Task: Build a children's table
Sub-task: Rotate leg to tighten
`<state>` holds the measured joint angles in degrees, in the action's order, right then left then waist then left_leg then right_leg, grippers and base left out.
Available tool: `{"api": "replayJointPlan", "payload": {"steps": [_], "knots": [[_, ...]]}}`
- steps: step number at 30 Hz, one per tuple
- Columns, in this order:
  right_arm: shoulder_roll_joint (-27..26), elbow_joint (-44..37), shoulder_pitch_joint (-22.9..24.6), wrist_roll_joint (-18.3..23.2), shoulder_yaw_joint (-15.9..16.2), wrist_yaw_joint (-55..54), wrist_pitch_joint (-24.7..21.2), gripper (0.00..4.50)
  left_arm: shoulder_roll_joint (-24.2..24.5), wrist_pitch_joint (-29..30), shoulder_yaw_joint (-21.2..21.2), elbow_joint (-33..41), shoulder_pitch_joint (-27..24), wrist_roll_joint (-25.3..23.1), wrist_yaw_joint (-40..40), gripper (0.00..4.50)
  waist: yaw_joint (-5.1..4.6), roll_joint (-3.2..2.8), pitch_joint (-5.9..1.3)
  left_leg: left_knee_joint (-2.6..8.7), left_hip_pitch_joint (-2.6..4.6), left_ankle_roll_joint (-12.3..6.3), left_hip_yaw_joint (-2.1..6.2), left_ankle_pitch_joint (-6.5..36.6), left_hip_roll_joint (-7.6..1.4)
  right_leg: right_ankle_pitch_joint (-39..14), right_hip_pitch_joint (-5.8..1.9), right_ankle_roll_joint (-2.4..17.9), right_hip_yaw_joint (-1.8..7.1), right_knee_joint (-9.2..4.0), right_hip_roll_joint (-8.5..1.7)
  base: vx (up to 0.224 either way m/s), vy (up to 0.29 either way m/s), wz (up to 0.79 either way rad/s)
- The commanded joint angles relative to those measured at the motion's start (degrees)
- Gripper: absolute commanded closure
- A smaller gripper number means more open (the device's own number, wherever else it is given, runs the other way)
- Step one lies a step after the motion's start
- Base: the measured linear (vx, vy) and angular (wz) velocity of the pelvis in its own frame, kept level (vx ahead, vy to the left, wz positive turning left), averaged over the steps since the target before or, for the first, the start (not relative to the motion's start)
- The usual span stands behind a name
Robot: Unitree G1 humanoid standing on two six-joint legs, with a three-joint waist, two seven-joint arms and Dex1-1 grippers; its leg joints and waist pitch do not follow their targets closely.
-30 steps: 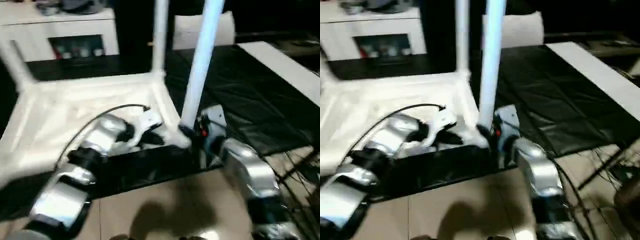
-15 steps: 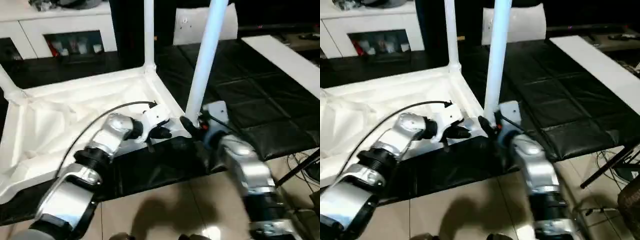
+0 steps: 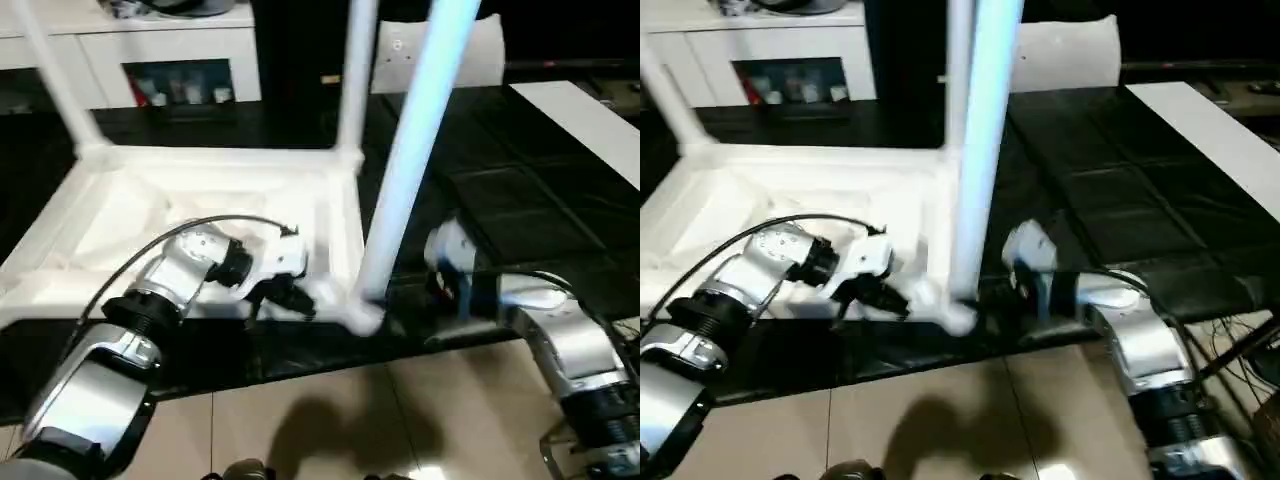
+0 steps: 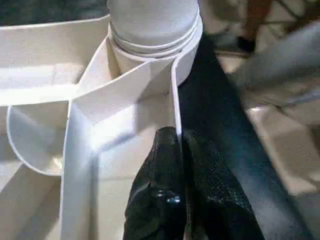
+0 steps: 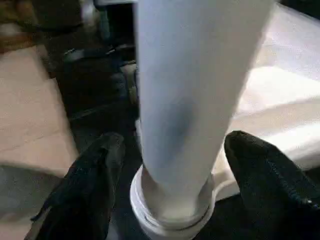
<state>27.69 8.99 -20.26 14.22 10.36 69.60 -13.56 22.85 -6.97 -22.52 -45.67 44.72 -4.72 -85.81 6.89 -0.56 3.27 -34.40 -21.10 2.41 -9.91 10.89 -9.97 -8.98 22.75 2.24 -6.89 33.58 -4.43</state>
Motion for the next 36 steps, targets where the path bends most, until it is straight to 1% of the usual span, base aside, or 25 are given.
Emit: {"api": "replayJointPlan", "payload": {"steps": [1,2,4,7,8,12,13,15,16,17,20,21,22,24,25,26,27,28,29,31,32,33,34,35,36], "knots": [[0.98,-0.49,-1.18,1.57,1.68,5.19,-0.79,1.28,-0.39,-2.59,-2.49,1.61,1.85,-0.05,-5.25,4.5,-0.02,0.39,-4.25,3.83,0.89,-4.44,0.92,9.17,-4.15,-15.13,-3.21,10.22,3.94,-3.72,-5.61,0.0,0.0,0.0],[1.19,-0.31,-1.46,1.72,2.27,6.4,-1.19,1.28,-0.38,-2.58,-3.07,1.76,2.11,0.13,-6.05,4.5,0.04,0.49,-4.27,3.85,0.87,-4.41,0.94,9.15,-4.16,-15.45,-3.29,10.13,3.93,-3.75,-5.66,0.0,0.0,0.0],[1.21,0.14,-1.91,1.74,3.17,7.71,-1.65,1.66,-0.45,-2.35,-4.0,2.12,2.49,0.49,-6.66,4.5,0.39,0.48,-4.2,3.82,0.87,-4.11,0.95,9.16,-4.12,-16.99,-3.13,9.62,3.92,-3.84,-5.63,0.0,0.0,0.0],[0.76,1.37,-2.74,1.65,4.68,8.82,-1.31,1.78,-1.07,-2.71,-4.89,1.81,3.14,0.69,-6.68,4.5,0.89,0.58,-4.19,3.79,1.05,-3.19,0.93,9.67,-4.05,-19.67,-2.94,8.82,3.93,-4.03,-5.69,0.0,0.0,0.0],[0.64,1.53,-2.87,1.75,4.77,9.11,-1.37,2.01,-1.19,-2.86,-4.97,1.59,3.25,0.73,-6.68,4.5,1.0,0.52,-4.19,3.81,1.04,-3.09,0.98,9.57,-4.1,-19.52,-2.92,8.89,3.97,-4.05,-5.7,0.0,0.0,0.0],[0.51,1.69,-3.24,2.22,5.22,10.26,-1.81,2.32,-1.24,-3.4,-5.66,0.86,3.67,0.89,-6.68,4.5,1.17,0.54,-4.24,3.99,1.03,-2.52,1.09,10.25,-4.21,-18.81,-2.98,8.78,3.93,-3.9,-5.64,0.0,0.0,0.0],[0.61,1.13,-3.21,3.04,5.35,11.47,-3.25,2.4,-1.12,-3.46,-6.2,0.49,4.07,1.29,-6.68,4.5,1.22,0.18,-4.25,3.98,0.96,-2.47,1.1,10.38,-4.14,-18.57,-3.05,8.73,3.92,-3.98,-5.61,0.0,0.0,0.0],[0.68,0.86,-3.08,3.24,5.38,11.75,-3.68,2.48,-1.07,-3.33,-6.3,0.34,4.23,1.48,-6.68,4.5,1.28,0.37,-4.33,3.91,0.97,-2.48,1.05,10.08,-4.09,-17.99,-3.1,8.88,3.94,-3.88,-5.64,0.0,0.0,0.0],[0.91,0.39,-2.73,3.42,5.46,11.93,-4.2,2.49,-1.11,-2.97,-6.03,0.14,4.32,1.6,-6.68,4.5,1.38,0.07,-4.34,3.89,0.99,-2.45,1.09,10.02,-4.1,-17.86,-3.09,8.98,3.95,-3.85,-5.69,0.0,0.0,0.0],[1.22,-0.43,-1.99,3.57,5.47,11.61,-4.63,2.51,-1.3,-2.61,-5.16,-0.31,4.37,1.3,-6.68,4.5,1.35,0.24,-4.37,3.9,0.9,-2.46,1.08,9.65,-4.12,-17.26,-3.16,9.0,3.95,-3.8,-5.59,0.0,0.0,0.0],[1.34,-2.13,-0.47,3.97,4.86,9.7,-6.34,2.53,-1.73,-0.91,-2.93,-1.31,4.15,0.84,-4.48,4.5,1.51,0.14,-4.4,3.88,1.01,-2.55,1.05,9.26,-4.17,-16.28,-3.12,9.1,3.98,-3.81,-5.51,0.0,0.0,0.0],[0.47,-3.1,0.52,3.68,3.81,6.26,-7.46,2.54,-2.02,1.92,-1.66,-1.78,3.96,0.9,-0.94,4.5,1.55,-0.01,-4.39,3.92,1.04,-2.35,1.08,9.62,-4.17,-16.37,-3.12,9.13,3.97,-3.84,-5.5,0.0,0.0,0.0],[0.47,-3.1,0.52,3.68,3.81,6.26,-7.46,2.54,-2.02,1.92,-1.66,-1.78,3.96,0.9,-0.94,4.5,1.64,0.08,-4.27,3.96,1.11,-1.95,1.1,10.14,-4.16,-17.31,-3.04,8.98,3.99,-3.93,-5.61,0.0,0.0,0.0],[-2.7,-3.85,1.57,1.2,1.73,-3.15,-8.39,2.54,-2.69,6.63,0.27,-1.78,3.51,1.37,5.61,4.5,1.53,-0.03,-4.13,4.08,1.12,-0.97,1.22,11.32,-4.02,-20.14,-2.94,8.24,3.86,-4.25,-5.69,0.0,0.0,0.0],[-7.73,-3.74,1.79,-1.63,-0.79,-15.19,-11.21,2.55,-4.06,11.66,3.0,-1.05,2.8,2.06,14.05,4.5,0.94,-0.34,-3.89,4.3,1.35,0.4,1.43,13.42,-3.76,-24.88,-2.84,7.03,3.62,-4.77,-5.69,0.0,0.0,0.0],[-7.73,-3.74,1.79,-1.63,-0.79,-15.19,-11.21,2.55,-4.06,11.66,3.0,-1.05,2.8,2.06,14.05,4.5,0.94,-0.34,-3.89,4.3,1.35,0.4,1.43,13.42,-3.76,-24.88,-2.84,7.03,3.62,-4.77,-5.69,0.0,0.0,0.0],[-8.86,-3.61,1.71,-1.97,-1.35,-17.46,-11.91,2.56,-4.46,12.84,3.63,-0.92,2.75,2.12,16.11,4.5,0.31,-0.03,-3.79,4.34,1.28,1.26,1.57,14.84,-3.46,-27.82,-2.84,5.79,3.25,-5.28,-5.62,0.0,0.0,0.0],[-11.35,-3.43,1.49,-2.07,-2.53,-21.53,-13.32,2.57,-5.48,14.74,4.81,-0.74,2.74,2.17,19.61,4.5,-0.19,0.22,-3.87,4.3,1.2,1.2,1.61,14.82,-3.18,-29.72,-3.05,4.46,3.07,-5.57,-5.65,0.0,0.0,0.0],[-12.99,-3.33,1.34,-2.09,-3.31,-24.17,-14.22,2.57,-6.18,16.0,5.58,-0.64,2.75,2.19,21.84,4.5,-0.76,0.04,-3.75,4.31,1.31,1.1,1.6,14.96,-3.3,-29.89,-2.72,4.19,3.16,-5.8,-5.52,0.0,0.0,0.0],[-17.7,-1.96,0.3,-3.4,-5.06,-32.92,-16.06,2.57,-8.62,18.7,7.61,-0.18,2.91,2.08,27.85,4.5,-1.36,0.12,-3.95,4.42,1.09,0.9,1.77,14.38,-3.51,-27.63,-2.88,4.8,3.21,-5.57,-5.53,0.0,0.0,0.0],[-20.0,-0.91,-0.37,-4.19,-5.93,-37.32,-16.52,2.57,-9.85,19.67,8.35,0.16,3.01,1.96,30.69,4.5,-2.11,0.02,-3.98,4.54,0.9,1.32,1.88,14.38,-3.59,-25.45,-2.75,5.85,3.26,-5.17,-5.45,0.0,0.0,0.0],[-23.32,1.33,-1.73,-5.39,-7.31,-43.95,-16.41,2.57,-11.86,20.63,9.21,0.2,3.44,1.96,34.63,4.5,-2.32,0.36,-4.09,4.49,0.78,1.2,1.86,14.07,-3.43,-24.7,-2.99,5.96,3.2,-5.15,-5.4,0.0,0.0,0.0],[-23.67,1.57,-1.88,-5.52,-7.47,-44.66,-16.39,2.57,-12.08,20.74,9.29,0.21,3.49,1.96,35.05,4.5,-2.62,0.15,-4.22,4.35,0.97,1.21,1.7,13.42,-3.37,-23.01,-2.71,6.92,3.44,-4.91,-5.56,0.0,0.0,0.0],[-26.17,3.3,-2.97,-6.44,-9.02,-49.75,-16.52,2.57,-13.5,21.13,9.74,0.45,3.81,1.78,38.34,4.5,-2.84,0.27,-4.2,4.25,0.71,0.42,1.53,12.4,-3.18,-21.39,-3.01,7.19,3.54,-4.91,-5.43,0.0,0.0,0.0],[-27.57,4.79,-3.84,-6.98,-10.1,-53.12,-16.08,2.57,-14.47,20.92,10.02,0.28,4.17,1.78,40.19,4.5,-2.89,0.02,-4.23,4.16,0.76,0.14,1.44,11.81,-3.14,-20.3,-2.84,7.6,3.69,-4.84,-5.52,0.0,0.0,0.0]]}}
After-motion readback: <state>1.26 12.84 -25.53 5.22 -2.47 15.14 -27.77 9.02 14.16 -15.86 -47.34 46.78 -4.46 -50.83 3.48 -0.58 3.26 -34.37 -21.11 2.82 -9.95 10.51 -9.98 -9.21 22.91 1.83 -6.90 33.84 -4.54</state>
